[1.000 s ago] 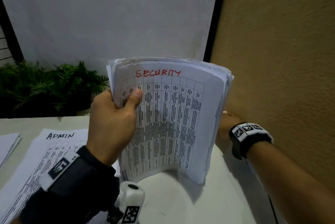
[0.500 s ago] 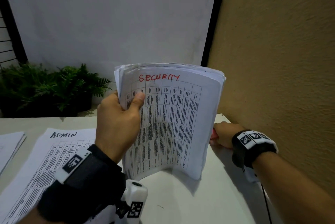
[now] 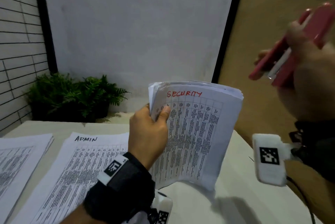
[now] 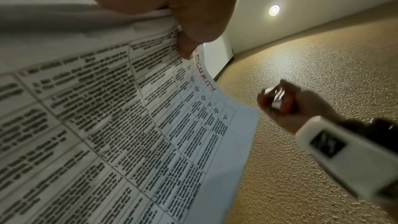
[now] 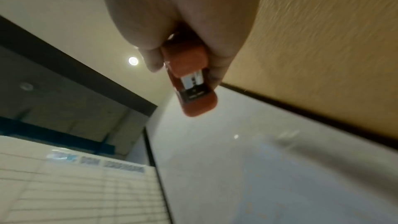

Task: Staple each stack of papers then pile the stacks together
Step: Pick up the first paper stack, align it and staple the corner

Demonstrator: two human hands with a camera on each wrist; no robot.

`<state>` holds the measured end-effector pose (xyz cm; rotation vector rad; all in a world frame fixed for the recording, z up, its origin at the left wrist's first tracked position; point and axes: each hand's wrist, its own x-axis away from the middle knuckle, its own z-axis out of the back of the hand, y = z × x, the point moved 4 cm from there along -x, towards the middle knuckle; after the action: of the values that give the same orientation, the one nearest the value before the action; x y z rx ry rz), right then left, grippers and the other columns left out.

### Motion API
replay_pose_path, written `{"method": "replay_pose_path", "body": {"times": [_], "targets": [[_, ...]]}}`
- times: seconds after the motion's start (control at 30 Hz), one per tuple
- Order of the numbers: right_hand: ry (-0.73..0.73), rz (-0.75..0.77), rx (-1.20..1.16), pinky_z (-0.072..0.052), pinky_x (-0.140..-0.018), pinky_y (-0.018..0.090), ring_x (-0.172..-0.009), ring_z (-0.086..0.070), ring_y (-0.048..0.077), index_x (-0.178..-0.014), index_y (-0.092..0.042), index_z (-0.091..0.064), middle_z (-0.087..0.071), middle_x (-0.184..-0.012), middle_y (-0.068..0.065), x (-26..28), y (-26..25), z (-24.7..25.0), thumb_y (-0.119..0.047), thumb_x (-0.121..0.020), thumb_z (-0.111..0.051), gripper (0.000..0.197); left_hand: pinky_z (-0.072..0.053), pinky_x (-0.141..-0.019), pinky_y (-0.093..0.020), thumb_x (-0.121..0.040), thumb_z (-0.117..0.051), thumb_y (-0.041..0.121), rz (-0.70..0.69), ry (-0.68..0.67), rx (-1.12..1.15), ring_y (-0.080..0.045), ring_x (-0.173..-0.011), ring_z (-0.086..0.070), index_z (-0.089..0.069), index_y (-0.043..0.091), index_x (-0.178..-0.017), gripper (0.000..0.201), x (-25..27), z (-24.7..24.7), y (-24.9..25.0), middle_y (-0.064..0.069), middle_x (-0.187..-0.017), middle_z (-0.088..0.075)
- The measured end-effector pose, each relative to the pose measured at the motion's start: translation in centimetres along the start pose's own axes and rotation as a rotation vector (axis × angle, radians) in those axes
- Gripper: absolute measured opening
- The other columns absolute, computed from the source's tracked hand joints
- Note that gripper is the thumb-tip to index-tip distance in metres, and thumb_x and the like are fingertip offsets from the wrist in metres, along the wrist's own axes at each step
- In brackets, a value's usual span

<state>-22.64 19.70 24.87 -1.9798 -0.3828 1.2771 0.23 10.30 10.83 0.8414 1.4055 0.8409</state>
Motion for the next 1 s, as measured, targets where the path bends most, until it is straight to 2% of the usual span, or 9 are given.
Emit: {"method": "replay_pose_path", "body": {"times": [0.2, 0.3, 0.4, 0.47, 0.57, 0.6, 0.73, 0.83, 1.0], "targets": [[-0.145, 0.058, -0.142, -0.06, -0.078, 0.033, -0.086, -0.074, 0.017, -0.111, -0.009, -0.05, -0.064, -0.095, 0.003, 4.3, -2.8, -9.3, -0.033, -0.095, -0.053, 0.029, -0.062, -0.062, -0.034, -0.09, -0.062, 0.023, -0.053, 0.03, -0.041, -0.016, -0.071, -0.072, -0.067, 0.021, -0.085, 0.007, 0.4, -0.3, 0.7, 0.003, -0.077, -0.072], [-0.222, 0.048, -0.094, -0.061, -0.079, 0.034, -0.091, -0.073, 0.019, -0.118, -0.01, -0.046, -0.066, -0.097, 0.006, 6.0, -2.0, -12.6, -0.047, -0.072, -0.055, 0.059, -0.056, -0.054, -0.025, -0.092, -0.058, 0.026, -0.038, 0.004, -0.05, -0.017, -0.067, -0.067, -0.066, 0.016, -0.091, 0.013, 0.3, -0.1, 0.7, 0.003, -0.075, -0.069], [-0.281, 0.065, -0.005, -0.061, -0.075, 0.029, -0.094, -0.072, 0.014, -0.111, -0.026, -0.046, -0.066, -0.102, 0.005, 6.9, 0.2, -14.3, -0.05, -0.067, -0.051, 0.051, -0.04, -0.044, -0.008, -0.091, -0.058, 0.025, -0.043, 0.014, -0.072, -0.005, -0.053, -0.054, -0.061, 0.015, -0.079, 0.016, 0.2, 0.3, 0.4, 0.008, -0.061, -0.058], [-0.316, 0.05, 0.035, -0.06, -0.07, 0.024, -0.094, -0.071, 0.009, -0.104, -0.038, -0.043, -0.065, -0.101, 0.001, 7.2, 1.9, -14.8, -0.053, -0.066, -0.051, 0.042, -0.032, -0.038, -0.01, -0.09, -0.06, 0.021, -0.116, 0.032, -0.086, -0.005, -0.041, -0.042, -0.053, 0.019, -0.069, 0.023, 0.4, 0.7, 0.7, 0.006, -0.052, -0.048], [-0.332, 0.011, 0.054, -0.061, -0.073, 0.028, -0.094, -0.072, 0.01, -0.107, -0.041, -0.043, -0.07, -0.094, -0.006, 7.4, 4.2, -15.1, -0.062, -0.061, -0.052, 0.052, -0.041, -0.039, -0.017, -0.092, -0.059, 0.019, -0.204, 0.021, -0.018, -0.013, -0.054, -0.058, -0.059, 0.017, -0.095, 0.003, 0.9, 1.1, 1.2, -0.004, -0.064, -0.062], [-0.324, 0.006, 0.049, -0.061, -0.075, 0.031, -0.095, -0.072, 0.011, -0.113, -0.037, -0.044, -0.072, -0.093, -0.007, 7.4, 4.6, -15.2, -0.063, -0.059, -0.053, 0.061, -0.048, -0.044, -0.021, -0.093, -0.058, 0.022, -0.219, 0.025, -0.011, -0.014, -0.062, -0.062, -0.059, 0.017, -0.106, 0.015, 1.0, 1.2, 1.3, -0.005, -0.071, -0.066], [-0.23, 0.088, -0.027, -0.061, -0.066, 0.03, -0.084, -0.075, 0.019, -0.127, -0.008, -0.039, -0.073, -0.095, 0.005, 7.1, 4.6, -15.2, -0.061, -0.062, -0.051, 0.084, -0.047, -0.057, -0.007, -0.096, -0.049, 0.027, -0.339, 0.059, -0.022, 0.005, -0.073, -0.065, -0.05, 0.024, -0.129, 0.033, 1.2, 1.6, 1.8, 0.018, -0.083, -0.064], [-0.199, 0.082, -0.077, -0.06, -0.064, 0.03, -0.082, -0.075, 0.019, -0.128, -0.006, -0.038, -0.074, -0.087, 0.002, 6.7, 4.8, -15.2, -0.064, -0.063, -0.048, 0.088, -0.038, -0.054, -0.005, -0.098, -0.046, 0.022, -0.424, 0.114, -0.063, 0.002, -0.061, -0.058, -0.057, 0.017, -0.118, 0.024, 1.1, 1.6, 1.9, 0.017, -0.072, -0.057], [-0.294, 0.069, -0.036, -0.06, -0.066, 0.03, -0.087, -0.074, 0.021, -0.113, -0.031, -0.041, -0.067, -0.095, 0.015, 7.1, 5.7, -15.8, -0.074, -0.059, -0.054, 0.07, -0.036, -0.049, -0.007, -0.097, -0.048, 0.021, -0.381, 0.16, -0.097, -0.009, -0.059, -0.057, -0.063, 0.014, -0.109, 0.021, 0.8, 1.5, 1.5, 0.01, -0.066, -0.057]]}}
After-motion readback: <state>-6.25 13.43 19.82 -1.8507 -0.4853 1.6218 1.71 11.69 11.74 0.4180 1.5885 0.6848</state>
